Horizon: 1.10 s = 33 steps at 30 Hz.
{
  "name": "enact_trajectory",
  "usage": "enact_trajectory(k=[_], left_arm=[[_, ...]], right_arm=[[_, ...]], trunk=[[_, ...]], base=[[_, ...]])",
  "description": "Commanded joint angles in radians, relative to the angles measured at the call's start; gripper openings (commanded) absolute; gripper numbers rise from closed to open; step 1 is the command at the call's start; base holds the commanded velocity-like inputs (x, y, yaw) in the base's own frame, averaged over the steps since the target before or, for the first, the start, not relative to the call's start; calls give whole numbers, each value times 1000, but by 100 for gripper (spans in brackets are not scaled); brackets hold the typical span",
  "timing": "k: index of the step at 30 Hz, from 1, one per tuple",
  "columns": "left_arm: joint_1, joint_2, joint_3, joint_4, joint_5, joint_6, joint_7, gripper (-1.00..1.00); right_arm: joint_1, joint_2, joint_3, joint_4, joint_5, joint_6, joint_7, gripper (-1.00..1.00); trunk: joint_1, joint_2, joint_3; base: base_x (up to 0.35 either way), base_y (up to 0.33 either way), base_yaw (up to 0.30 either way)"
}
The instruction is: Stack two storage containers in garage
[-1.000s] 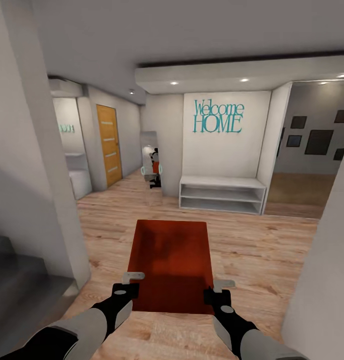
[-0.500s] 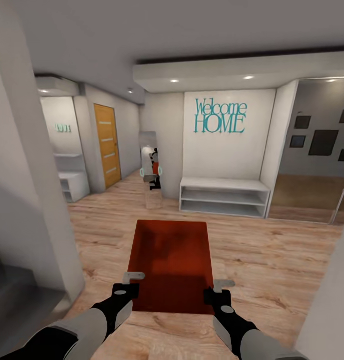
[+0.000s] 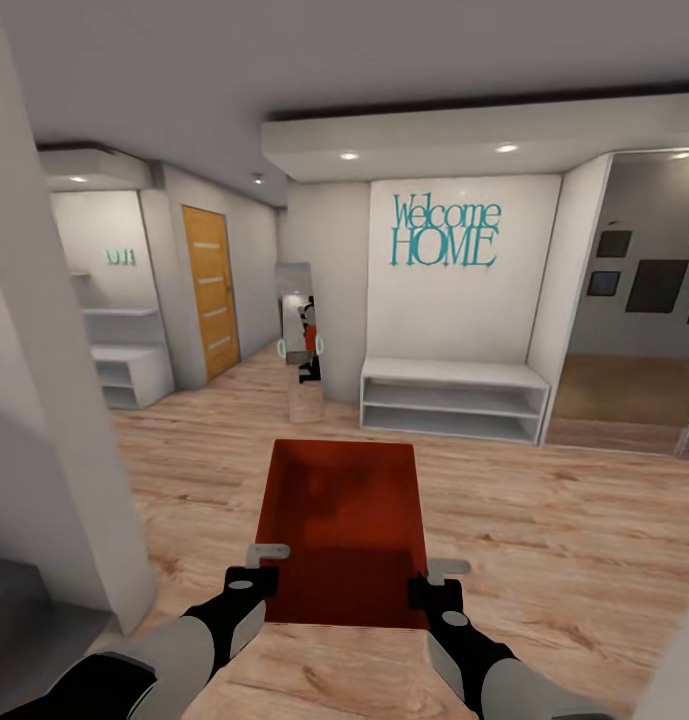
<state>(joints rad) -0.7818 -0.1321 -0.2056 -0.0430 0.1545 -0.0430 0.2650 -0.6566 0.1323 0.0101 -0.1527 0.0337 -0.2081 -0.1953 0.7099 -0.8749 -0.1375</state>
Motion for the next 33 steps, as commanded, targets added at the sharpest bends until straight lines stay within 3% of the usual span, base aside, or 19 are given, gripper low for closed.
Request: enact_trajectory(k=[1,33], left_arm=[[-1,17,23,3,14,-5,22,-100],[-1,17,23,3,14,-5,22,-100]], right_arm=[[-1,1,-33,-24,15,-21,5,-100],[-1,0,-33,-24,15,-21,5,-100]], trunk=[[1,-1,-2],[1,-1,-2]], base=[[325,0,0],[325,0,0]])
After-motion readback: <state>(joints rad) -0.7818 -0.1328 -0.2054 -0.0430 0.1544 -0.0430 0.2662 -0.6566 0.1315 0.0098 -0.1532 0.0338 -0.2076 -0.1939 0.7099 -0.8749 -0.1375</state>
